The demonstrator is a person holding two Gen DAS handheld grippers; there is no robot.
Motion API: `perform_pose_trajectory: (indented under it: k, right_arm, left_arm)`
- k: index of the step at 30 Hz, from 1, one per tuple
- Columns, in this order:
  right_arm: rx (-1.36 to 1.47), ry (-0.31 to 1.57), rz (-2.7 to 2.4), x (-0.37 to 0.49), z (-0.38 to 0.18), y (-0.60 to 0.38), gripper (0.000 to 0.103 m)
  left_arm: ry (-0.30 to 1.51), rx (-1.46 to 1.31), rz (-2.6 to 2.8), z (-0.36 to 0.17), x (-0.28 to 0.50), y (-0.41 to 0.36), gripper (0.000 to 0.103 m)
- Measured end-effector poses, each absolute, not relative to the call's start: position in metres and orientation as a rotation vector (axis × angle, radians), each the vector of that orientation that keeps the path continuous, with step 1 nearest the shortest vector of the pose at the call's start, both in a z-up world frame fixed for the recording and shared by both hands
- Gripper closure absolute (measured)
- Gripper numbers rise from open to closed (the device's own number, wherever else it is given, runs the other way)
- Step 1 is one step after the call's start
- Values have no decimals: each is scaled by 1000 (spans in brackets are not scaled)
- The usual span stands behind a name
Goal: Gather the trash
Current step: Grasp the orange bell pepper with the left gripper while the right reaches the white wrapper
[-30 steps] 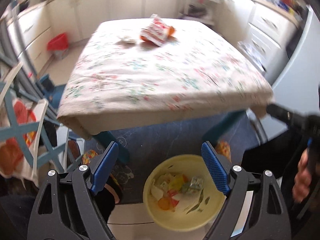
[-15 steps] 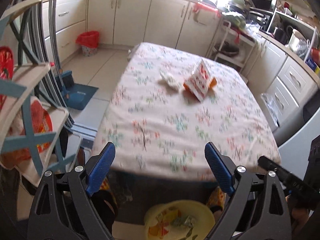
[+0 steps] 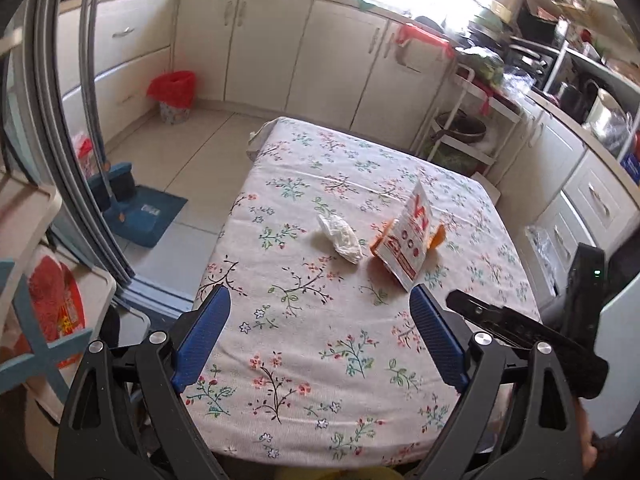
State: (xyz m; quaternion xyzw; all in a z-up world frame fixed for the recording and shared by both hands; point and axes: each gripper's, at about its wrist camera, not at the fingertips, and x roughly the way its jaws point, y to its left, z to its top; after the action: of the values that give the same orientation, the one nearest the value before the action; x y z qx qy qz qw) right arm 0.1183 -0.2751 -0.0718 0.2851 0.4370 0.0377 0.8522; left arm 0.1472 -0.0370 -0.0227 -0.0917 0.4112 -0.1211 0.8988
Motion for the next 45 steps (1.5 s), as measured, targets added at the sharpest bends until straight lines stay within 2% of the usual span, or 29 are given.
perform_pose_trajectory:
  k: [8, 9, 10, 12, 14, 20, 26, 32, 39, 42, 44, 45]
  right_arm:
    - [613, 901, 51, 170, -87, -272, 38]
    - [613, 896, 50, 175, -86, -272, 41]
    - [600, 896, 48, 178, -86, -271, 48]
    - [588, 903, 81, 181, -86, -269, 79]
    - [568, 901, 117, 178, -82, -266, 96]
    - [492, 890, 242, 147, -62, -264, 100]
    - [349, 988, 294, 106, -55, -278, 100]
    - [394, 1032, 202, 79, -62, -317, 100]
    - [387, 1054, 181, 85, -63, -324, 100]
    - [393, 1063, 180, 84, -66, -328, 100]
    - [395, 1065, 180, 85, -68, -328, 100]
    - [398, 1065, 180, 84, -68, -329, 100]
  left_arm:
    - [886, -275, -234, -33, 162, -20, 16]
    - [886, -277, -236, -33, 164, -20, 16]
    - [887, -278, -237, -33, 166, -20, 16]
    - [891, -275, -237, -34, 169, -21, 16]
    - [893, -272, -237, -34, 172, -21, 16]
    - [903, -280, -223, -37, 181, -20, 16]
    - [931, -224, -223, -45, 189, -36, 16]
    - [875, 35, -350, -49, 213, -108, 16]
    - [846, 241, -422, -71, 240, -168, 16]
    - [855, 291, -435, -79, 248, -181, 30]
    - [888, 275, -462, -83, 252, -184, 53]
    - [901, 267, -471, -85, 255, -184, 60]
